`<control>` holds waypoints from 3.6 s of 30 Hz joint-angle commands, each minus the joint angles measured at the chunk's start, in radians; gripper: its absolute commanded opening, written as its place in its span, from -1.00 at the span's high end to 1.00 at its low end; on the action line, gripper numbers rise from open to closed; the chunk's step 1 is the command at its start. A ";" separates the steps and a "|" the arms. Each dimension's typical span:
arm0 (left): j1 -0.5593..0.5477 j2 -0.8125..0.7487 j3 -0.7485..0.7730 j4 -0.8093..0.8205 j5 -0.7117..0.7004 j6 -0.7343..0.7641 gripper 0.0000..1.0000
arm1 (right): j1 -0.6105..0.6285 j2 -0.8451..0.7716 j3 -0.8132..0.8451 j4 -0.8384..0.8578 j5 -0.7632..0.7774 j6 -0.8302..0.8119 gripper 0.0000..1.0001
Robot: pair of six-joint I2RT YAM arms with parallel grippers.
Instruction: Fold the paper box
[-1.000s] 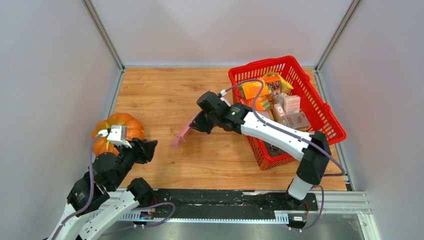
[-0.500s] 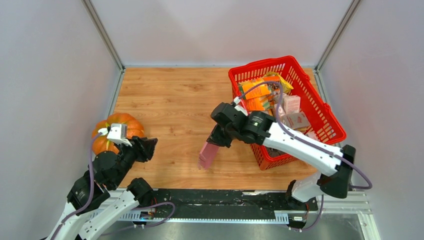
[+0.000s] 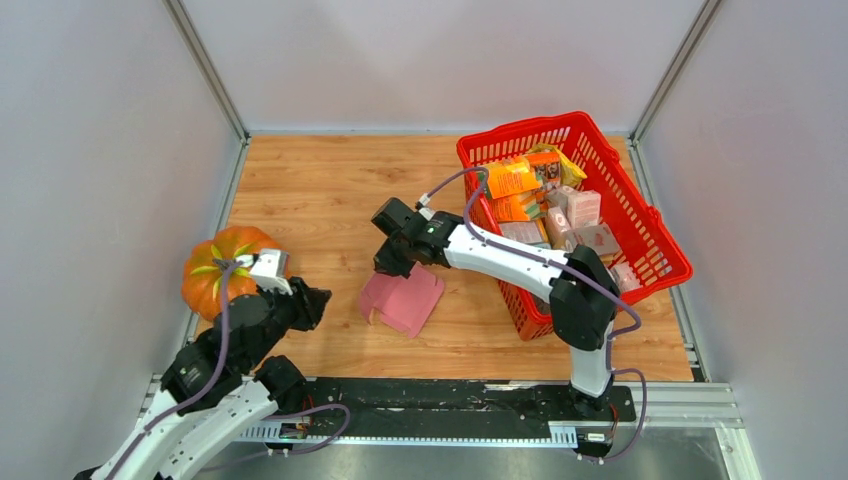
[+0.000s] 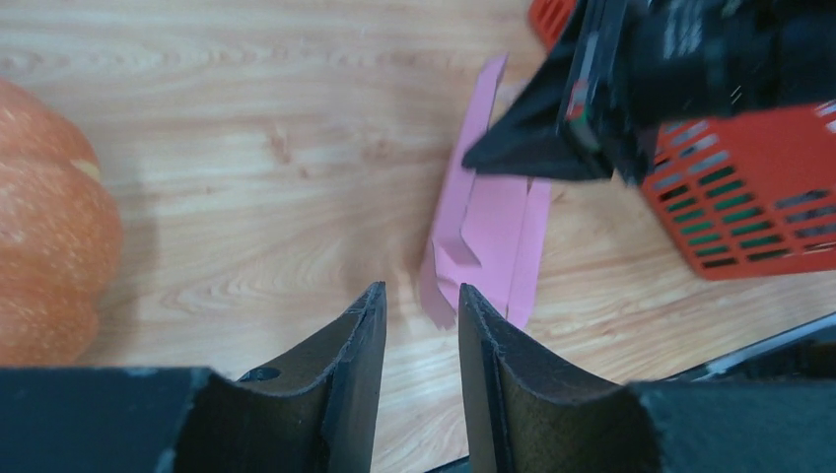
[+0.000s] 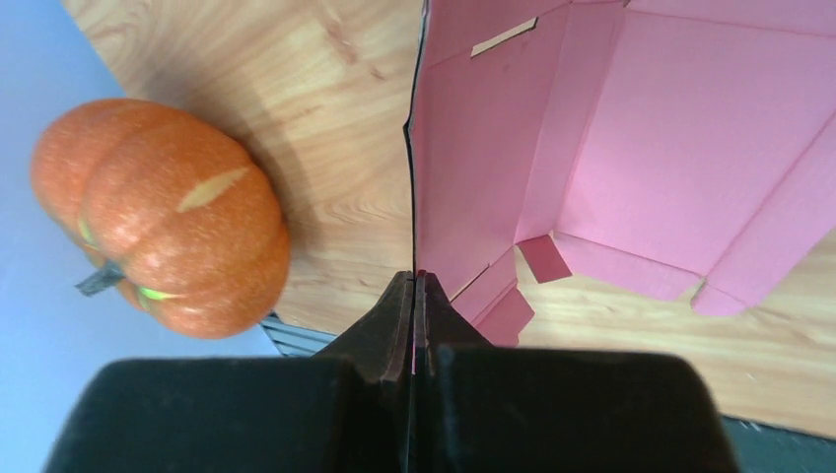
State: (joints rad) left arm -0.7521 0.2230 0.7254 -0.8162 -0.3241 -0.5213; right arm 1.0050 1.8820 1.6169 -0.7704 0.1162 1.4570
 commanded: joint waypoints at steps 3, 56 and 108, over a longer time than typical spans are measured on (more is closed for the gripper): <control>-0.001 0.107 -0.109 0.092 -0.022 -0.056 0.19 | -0.057 0.026 -0.052 0.339 -0.076 -0.064 1.00; -0.001 0.499 -0.478 0.881 -0.128 0.052 0.14 | -0.114 0.034 -0.476 0.944 -0.175 -0.122 1.00; -0.107 1.184 -0.239 0.960 -0.662 -0.082 1.00 | -0.089 -0.046 -0.621 1.082 -0.185 -0.022 1.00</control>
State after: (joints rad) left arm -0.8562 1.3968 0.5026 0.0818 -1.0042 -0.6689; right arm 0.9195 1.8946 1.0115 0.3046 -0.0849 1.4494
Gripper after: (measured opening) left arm 0.102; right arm 0.004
